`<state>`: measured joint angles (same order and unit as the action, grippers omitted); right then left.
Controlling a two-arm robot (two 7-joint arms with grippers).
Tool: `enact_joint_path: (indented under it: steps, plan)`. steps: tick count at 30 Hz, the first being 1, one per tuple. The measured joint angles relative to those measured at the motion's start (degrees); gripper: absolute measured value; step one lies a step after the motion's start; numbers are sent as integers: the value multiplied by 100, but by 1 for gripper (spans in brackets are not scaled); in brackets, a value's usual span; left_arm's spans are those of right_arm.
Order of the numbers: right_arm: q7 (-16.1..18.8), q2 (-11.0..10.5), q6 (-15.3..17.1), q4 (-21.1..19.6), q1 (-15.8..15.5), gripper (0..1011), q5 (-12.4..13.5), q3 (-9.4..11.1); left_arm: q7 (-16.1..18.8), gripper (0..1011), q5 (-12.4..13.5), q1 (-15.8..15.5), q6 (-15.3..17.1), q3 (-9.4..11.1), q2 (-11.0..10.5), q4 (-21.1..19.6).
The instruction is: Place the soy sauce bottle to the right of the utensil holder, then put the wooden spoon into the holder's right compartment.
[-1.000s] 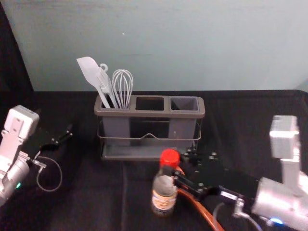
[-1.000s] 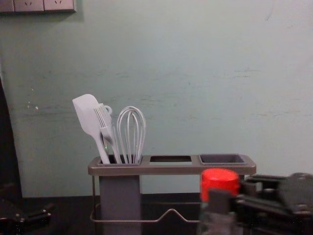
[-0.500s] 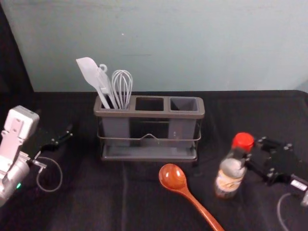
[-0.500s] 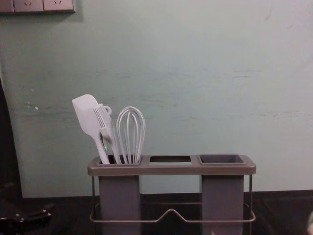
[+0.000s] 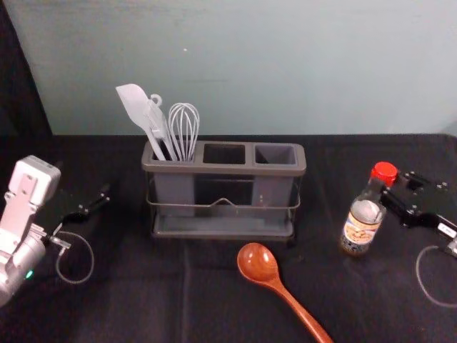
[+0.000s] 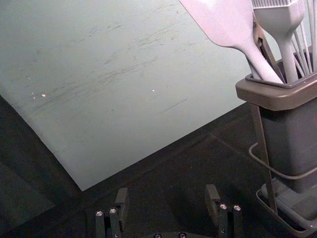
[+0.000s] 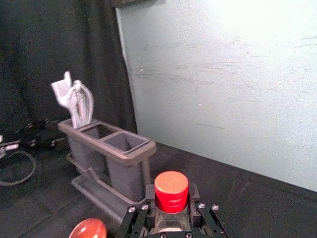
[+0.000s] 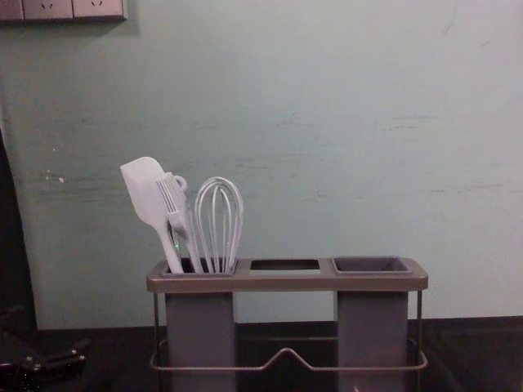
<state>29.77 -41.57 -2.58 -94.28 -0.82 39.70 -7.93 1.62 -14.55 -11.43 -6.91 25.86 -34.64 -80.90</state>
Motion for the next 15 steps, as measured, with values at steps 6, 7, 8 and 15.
enact_joint_path:
  steps: [6, 7, 8, 15]
  plan:
    - [105, 352, 178, 580, 700, 380, -1, -302, 0, 1011, 0, 0, 0, 0, 0, 0]
    - [109, 393, 195, 642, 777, 380, -4, -341, 0, 1011, 0, 0, 0, 0, 0, 0]
    - [113, 427, 209, 689, 838, 380, -10, -373, 0, 1012, 0, 0, 0, 0, 0, 0]
    - [53, 747, 264, 1143, 1400, 380, -265, -716, 0, 1012, 0, 0, 0, 0, 0, 0]
